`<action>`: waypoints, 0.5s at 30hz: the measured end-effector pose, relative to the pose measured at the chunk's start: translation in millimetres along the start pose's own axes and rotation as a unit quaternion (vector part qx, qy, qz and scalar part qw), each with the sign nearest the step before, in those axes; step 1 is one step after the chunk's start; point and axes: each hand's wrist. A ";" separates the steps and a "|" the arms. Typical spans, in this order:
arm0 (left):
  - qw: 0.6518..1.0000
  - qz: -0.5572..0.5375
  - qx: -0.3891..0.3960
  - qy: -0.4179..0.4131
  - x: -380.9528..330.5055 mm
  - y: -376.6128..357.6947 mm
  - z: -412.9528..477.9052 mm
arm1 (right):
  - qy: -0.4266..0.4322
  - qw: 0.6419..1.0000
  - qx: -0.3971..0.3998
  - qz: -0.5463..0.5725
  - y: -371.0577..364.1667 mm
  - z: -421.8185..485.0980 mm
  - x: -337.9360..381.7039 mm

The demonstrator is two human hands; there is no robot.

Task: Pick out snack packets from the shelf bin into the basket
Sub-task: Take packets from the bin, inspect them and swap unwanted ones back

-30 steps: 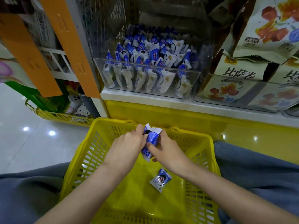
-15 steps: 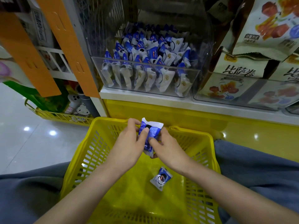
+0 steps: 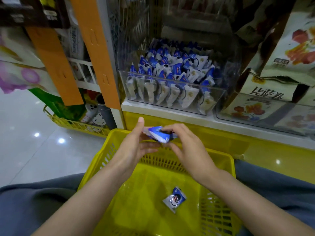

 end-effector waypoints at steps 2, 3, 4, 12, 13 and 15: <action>0.999 -0.007 -0.001 -0.032 0.3 2.8 -3.8 | 0.029 0.998 0.041 -0.049 1.9 3.3 2.2; 0.999 -0.002 -0.020 -0.039 0.5 3.9 -5.0 | 0.035 0.997 0.050 -0.054 2.4 4.5 2.9; 0.998 0.005 -0.043 -0.042 1.8 5.8 -4.7 | 0.037 0.997 0.046 -0.049 2.3 5.6 3.7; 0.993 0.041 -0.047 -0.098 -1.4 14.8 -13.9 | -0.189 0.946 -0.080 0.249 -1.2 24.1 19.4; 0.993 0.041 -0.043 -0.105 -1.5 15.2 -14.8 | -0.201 0.937 -0.067 0.278 -0.3 26.1 22.2; 0.990 0.041 -0.041 -0.127 -2.8 16.4 -15.0 | -0.206 0.923 -0.039 0.323 2.3 29.1 28.1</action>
Point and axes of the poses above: each hand's wrist, its own z-axis towards the middle knuckle, its own y-axis out of the back of the hand, x = y × z, and after that the axes turned 12 degrees about z, right-handed
